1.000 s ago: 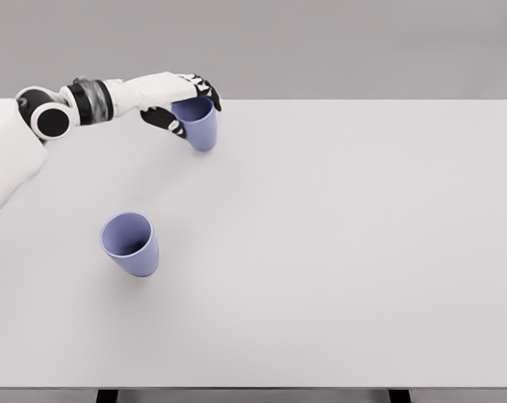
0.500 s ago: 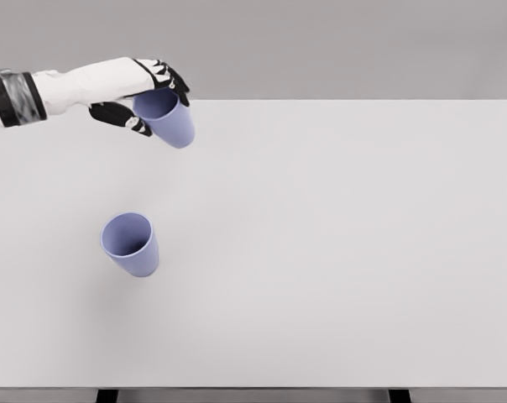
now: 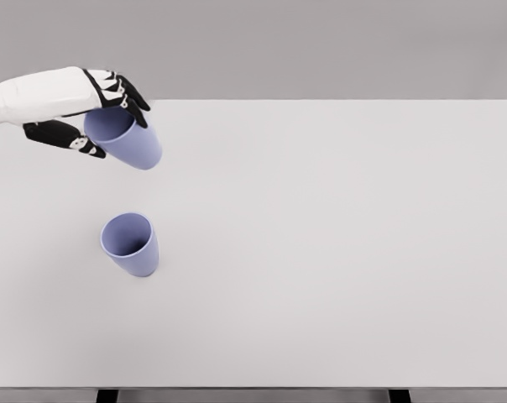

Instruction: Place the right cup on the left cup with left arm

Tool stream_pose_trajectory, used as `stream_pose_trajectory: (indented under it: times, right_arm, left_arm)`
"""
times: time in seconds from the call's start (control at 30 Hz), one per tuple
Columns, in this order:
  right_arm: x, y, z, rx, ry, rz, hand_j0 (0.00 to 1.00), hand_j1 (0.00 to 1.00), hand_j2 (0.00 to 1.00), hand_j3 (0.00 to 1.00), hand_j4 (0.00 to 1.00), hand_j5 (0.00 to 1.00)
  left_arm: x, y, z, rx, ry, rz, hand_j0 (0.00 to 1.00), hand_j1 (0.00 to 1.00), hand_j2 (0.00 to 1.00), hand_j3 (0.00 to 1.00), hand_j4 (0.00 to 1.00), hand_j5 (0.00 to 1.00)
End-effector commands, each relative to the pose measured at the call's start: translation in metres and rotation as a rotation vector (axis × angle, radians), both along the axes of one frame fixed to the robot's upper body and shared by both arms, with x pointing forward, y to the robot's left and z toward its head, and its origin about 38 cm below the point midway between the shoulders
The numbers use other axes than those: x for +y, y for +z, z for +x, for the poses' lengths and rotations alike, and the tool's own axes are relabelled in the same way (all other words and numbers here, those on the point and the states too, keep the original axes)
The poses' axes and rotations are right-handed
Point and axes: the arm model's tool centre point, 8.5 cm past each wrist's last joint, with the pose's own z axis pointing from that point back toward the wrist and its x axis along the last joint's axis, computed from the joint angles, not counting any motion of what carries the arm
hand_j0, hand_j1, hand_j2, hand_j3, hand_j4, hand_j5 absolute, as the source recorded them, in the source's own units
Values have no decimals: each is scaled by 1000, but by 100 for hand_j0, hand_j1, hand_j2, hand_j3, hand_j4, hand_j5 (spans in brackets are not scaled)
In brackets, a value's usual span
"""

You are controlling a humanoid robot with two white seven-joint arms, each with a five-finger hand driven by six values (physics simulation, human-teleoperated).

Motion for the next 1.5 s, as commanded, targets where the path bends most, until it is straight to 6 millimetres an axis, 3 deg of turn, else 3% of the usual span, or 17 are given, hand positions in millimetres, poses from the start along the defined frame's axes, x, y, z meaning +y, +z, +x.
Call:
stream_pose_trajectory:
  times: [0.0, 0.27, 0.47, 0.7, 1.07, 1.47]
  right_arm:
    - [0, 0, 0, 0, 0, 0, 100, 100, 100, 100, 100, 100]
    - [0, 0, 0, 0, 0, 0, 100, 100, 100, 100, 100, 100]
    - [0, 0, 0, -1, 0, 0, 100, 100, 100, 100, 100, 100]
    - [0, 0, 0, 0, 0, 0, 100, 100, 100, 100, 100, 100]
    - [0, 0, 0, -1, 0, 0, 100, 100, 100, 100, 100, 100]
    - [0, 0, 0, 0, 0, 0, 100, 100, 100, 100, 100, 100]
  left_arm:
    - [4, 14, -19, 0, -19, -6, 50, 50, 50, 50, 50, 50]
    - [20, 26, -52, 13, -17, 44, 50, 50, 50, 50, 50, 50]
    - [24, 22, -54, 30, -5, 37, 49, 49, 49, 49, 49, 49]
    - [26, -2, -58, 102, -8, 69, 50, 50, 50, 50, 50, 50]
    - [27, -16, -62, 155, -20, 108, 51, 51, 51, 51, 51, 51]
    - [15, -24, -59, 164, -51, 85, 51, 51, 51, 51, 51, 51]
